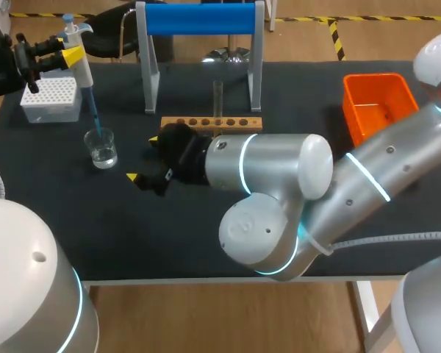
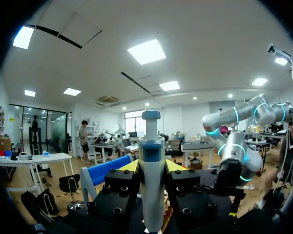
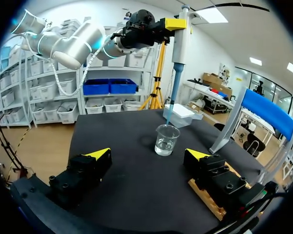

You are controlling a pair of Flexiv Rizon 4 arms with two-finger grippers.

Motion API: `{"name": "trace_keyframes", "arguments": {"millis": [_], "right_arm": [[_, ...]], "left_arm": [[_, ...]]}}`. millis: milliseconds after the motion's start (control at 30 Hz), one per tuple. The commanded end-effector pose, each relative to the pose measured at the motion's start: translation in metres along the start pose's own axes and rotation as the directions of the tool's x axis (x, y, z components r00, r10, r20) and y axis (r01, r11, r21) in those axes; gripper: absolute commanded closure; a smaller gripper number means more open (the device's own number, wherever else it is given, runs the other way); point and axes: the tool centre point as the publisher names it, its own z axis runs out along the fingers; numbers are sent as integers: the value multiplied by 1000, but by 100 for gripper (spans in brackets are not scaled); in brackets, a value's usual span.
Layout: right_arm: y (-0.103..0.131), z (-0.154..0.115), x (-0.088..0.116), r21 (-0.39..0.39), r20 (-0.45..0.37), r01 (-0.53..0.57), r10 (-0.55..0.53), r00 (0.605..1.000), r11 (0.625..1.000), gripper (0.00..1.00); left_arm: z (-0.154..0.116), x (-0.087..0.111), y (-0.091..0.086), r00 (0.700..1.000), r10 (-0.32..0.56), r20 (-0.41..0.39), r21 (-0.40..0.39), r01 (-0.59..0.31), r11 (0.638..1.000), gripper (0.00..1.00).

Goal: Invert the test tube, pick up the pipette, mount the tip to pipette, aspirate from beaker and dispense into the tube, eject the tip, return the pipette, and cap with the stopper.

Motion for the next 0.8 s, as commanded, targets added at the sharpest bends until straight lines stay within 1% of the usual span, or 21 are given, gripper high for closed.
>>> {"name": "trace_keyframes", "arguments": {"millis": [33, 600, 800], "right_arm": [[0, 3, 4, 3, 33, -1, 1, 999, 1000, 0], [0, 3, 4, 3, 33, -1, 1, 999, 1000, 0], [0, 3, 4, 3, 33, -1, 1, 999, 1000, 0]], "left_arm": [[-1, -1, 1, 1000, 1, -3, 3, -1, 1000, 100], [-1, -1, 1, 1000, 1, -3, 3, -1, 1000, 100], [-1, -5, 11, 1000, -3, 2, -3, 3, 1000, 100]]}}
